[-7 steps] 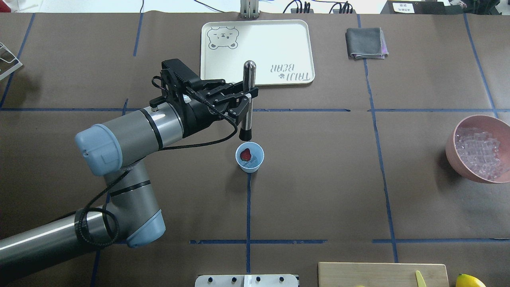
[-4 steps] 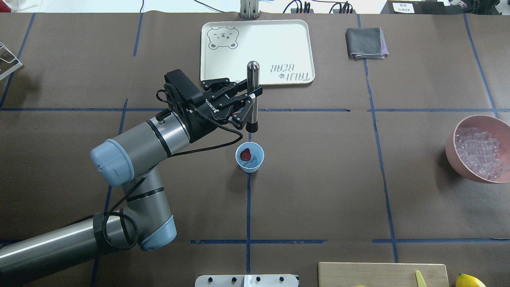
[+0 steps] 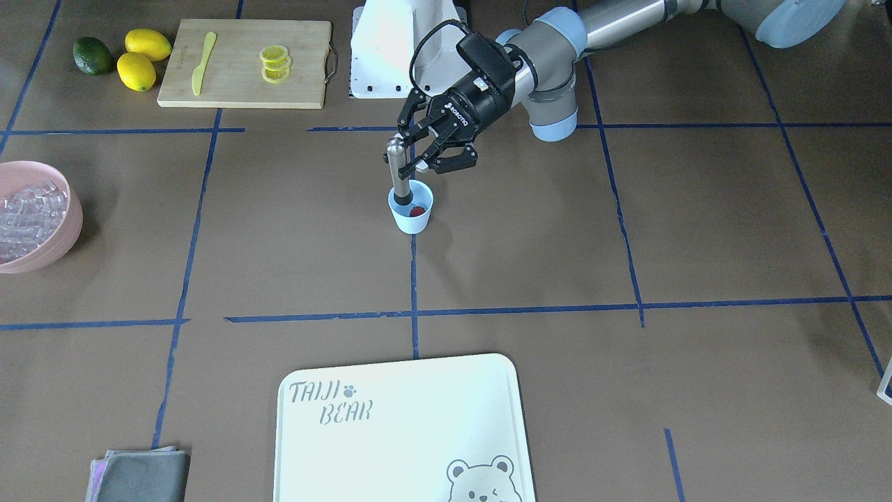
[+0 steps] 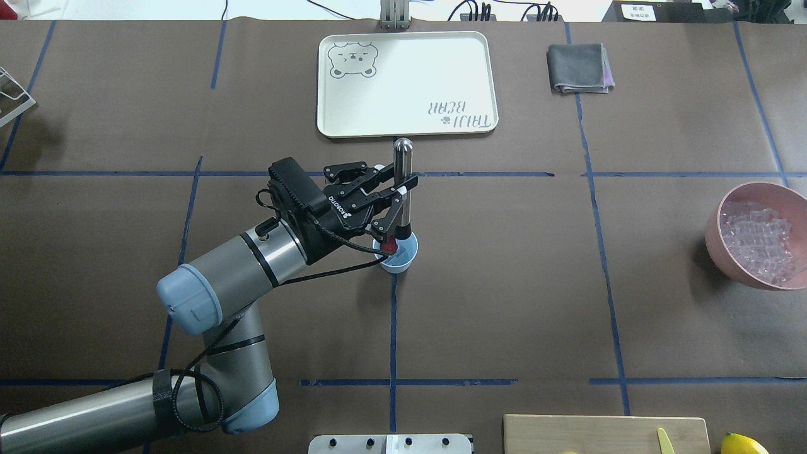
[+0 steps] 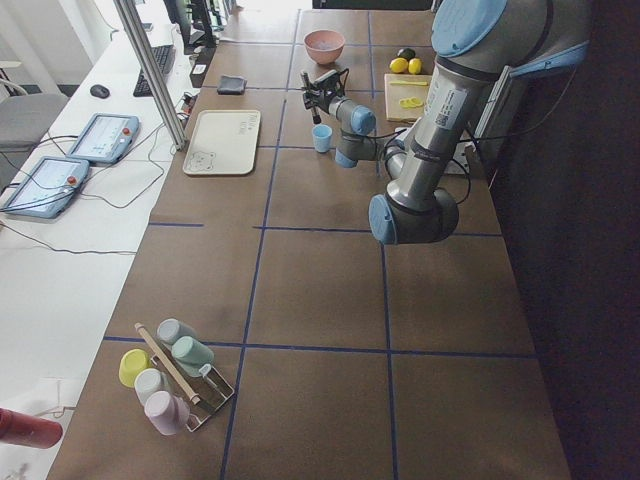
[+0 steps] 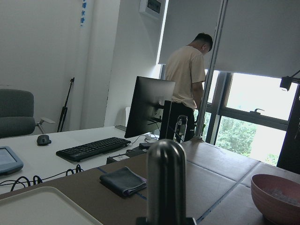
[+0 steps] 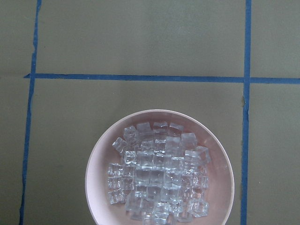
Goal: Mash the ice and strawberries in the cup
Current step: 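Lower the muddler into the cup and press down on the contents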
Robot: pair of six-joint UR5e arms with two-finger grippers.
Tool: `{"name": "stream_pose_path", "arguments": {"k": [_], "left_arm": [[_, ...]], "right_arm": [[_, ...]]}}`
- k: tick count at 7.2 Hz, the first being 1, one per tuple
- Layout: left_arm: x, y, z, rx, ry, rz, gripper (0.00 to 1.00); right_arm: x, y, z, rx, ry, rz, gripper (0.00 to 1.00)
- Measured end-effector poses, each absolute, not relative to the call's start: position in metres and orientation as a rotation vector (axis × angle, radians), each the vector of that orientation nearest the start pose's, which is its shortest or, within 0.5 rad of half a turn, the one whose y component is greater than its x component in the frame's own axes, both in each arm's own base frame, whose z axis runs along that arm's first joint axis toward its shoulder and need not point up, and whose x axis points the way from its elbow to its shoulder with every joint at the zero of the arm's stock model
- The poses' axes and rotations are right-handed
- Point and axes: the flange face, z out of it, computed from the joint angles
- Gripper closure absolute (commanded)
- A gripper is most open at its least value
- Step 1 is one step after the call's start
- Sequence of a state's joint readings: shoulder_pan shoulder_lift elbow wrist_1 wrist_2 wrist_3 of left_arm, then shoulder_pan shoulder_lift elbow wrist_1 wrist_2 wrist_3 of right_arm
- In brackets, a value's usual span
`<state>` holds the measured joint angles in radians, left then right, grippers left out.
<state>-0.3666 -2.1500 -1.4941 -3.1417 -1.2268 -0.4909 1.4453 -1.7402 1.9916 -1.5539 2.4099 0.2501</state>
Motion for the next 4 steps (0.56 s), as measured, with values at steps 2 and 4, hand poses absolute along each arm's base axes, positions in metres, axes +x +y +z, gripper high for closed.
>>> {"name": "stream_pose_path", "arguments": {"k": [2, 4], "left_arm": [[0.518, -0.367, 0.203, 1.486, 1.386, 0.100, 1.00], [0.527, -0.365, 0.211, 1.471, 1.373, 0.113, 1.00]], "right_arm": [[0.006, -0.425, 0.522, 0.091, -0.866, 0.005, 0.00], [0.006, -0.425, 0.523, 0.090, -0.866, 0.006, 0.00]]}}
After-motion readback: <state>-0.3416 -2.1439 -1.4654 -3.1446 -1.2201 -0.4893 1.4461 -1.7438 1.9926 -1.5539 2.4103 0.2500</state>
